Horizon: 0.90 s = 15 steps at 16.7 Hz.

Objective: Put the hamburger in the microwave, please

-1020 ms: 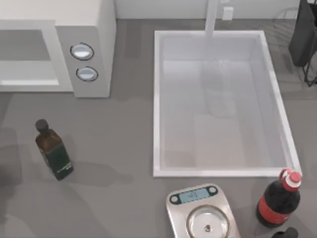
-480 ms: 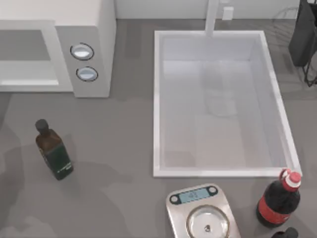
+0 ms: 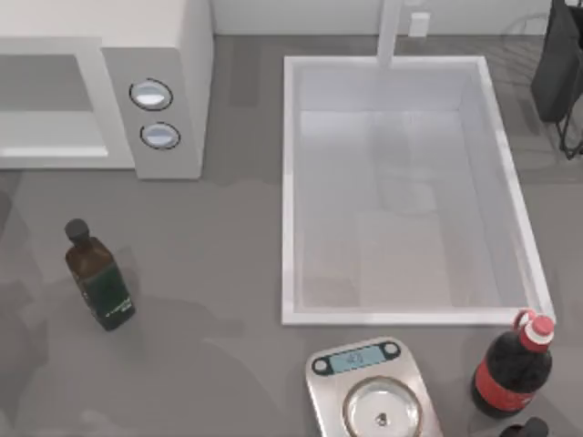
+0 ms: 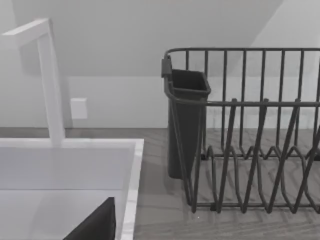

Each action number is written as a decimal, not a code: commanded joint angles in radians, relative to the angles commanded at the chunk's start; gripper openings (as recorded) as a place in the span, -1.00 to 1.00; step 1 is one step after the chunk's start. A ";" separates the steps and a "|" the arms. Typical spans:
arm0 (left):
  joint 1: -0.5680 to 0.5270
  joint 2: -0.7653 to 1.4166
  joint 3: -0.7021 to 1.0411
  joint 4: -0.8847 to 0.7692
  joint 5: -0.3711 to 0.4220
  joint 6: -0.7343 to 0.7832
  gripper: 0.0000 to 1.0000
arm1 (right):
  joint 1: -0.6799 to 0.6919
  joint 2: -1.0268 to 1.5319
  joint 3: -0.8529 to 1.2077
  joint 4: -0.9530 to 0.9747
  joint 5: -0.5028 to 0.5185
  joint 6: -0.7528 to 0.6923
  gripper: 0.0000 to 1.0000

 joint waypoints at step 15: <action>-0.025 0.135 -0.174 0.837 0.067 -0.524 -1.00 | 0.000 0.000 0.000 0.000 0.000 0.000 1.00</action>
